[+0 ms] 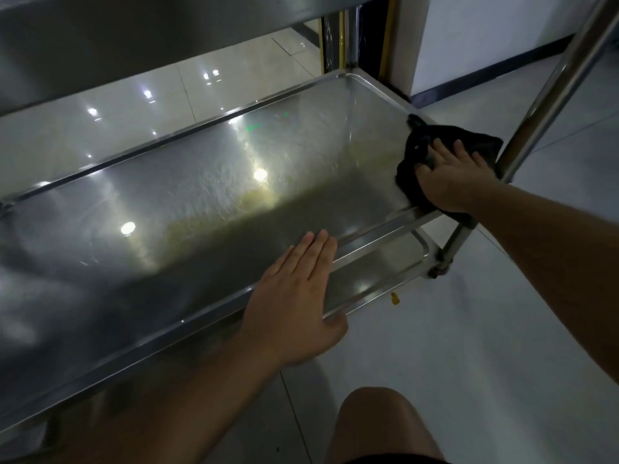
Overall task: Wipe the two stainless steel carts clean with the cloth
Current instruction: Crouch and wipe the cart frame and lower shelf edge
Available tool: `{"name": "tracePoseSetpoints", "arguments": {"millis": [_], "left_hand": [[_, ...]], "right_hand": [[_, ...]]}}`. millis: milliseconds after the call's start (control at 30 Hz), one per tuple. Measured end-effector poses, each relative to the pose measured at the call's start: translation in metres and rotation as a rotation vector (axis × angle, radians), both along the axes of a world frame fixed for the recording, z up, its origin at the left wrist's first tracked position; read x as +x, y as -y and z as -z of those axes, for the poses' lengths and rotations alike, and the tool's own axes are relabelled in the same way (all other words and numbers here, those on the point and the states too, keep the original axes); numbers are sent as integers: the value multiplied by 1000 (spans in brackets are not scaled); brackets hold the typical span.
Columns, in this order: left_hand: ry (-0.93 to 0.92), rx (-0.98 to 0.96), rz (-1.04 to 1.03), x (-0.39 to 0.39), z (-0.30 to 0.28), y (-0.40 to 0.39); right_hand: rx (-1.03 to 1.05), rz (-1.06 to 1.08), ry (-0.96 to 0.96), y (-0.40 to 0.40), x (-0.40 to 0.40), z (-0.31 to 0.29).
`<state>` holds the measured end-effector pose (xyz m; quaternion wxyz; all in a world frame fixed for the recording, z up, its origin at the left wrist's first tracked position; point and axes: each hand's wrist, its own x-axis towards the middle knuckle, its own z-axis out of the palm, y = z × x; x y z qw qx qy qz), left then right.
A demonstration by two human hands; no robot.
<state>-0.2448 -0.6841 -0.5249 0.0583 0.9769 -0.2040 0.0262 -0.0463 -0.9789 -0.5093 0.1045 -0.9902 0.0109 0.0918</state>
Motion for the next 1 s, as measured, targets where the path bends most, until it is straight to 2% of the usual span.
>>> {"name": "tracePoseSetpoints", "arguments": {"millis": [267, 433, 600, 700, 767, 900, 1000], "left_hand": [[-51, -16, -6, -2, -5, 0], [-75, 12, -6, 0, -6, 2], [-95, 67, -12, 0, -9, 4], [-90, 69, -16, -1, -8, 4], [-88, 49, -15, -1, -7, 4], [-87, 60, -24, -1, -5, 4], [-89, 67, -28, 0, -4, 3]], "right_hand": [[-72, -198, 110, -1, 56, -12], [-33, -202, 110, -34, 68, -19], [26, -561, 88, -97, 8, -23], [58, -743, 59, -95, -22, -16], [52, -644, 87, -73, -7, -15], [-47, -269, 146, -27, 58, -12], [-46, -136, 140, -30, 97, -15]]}}
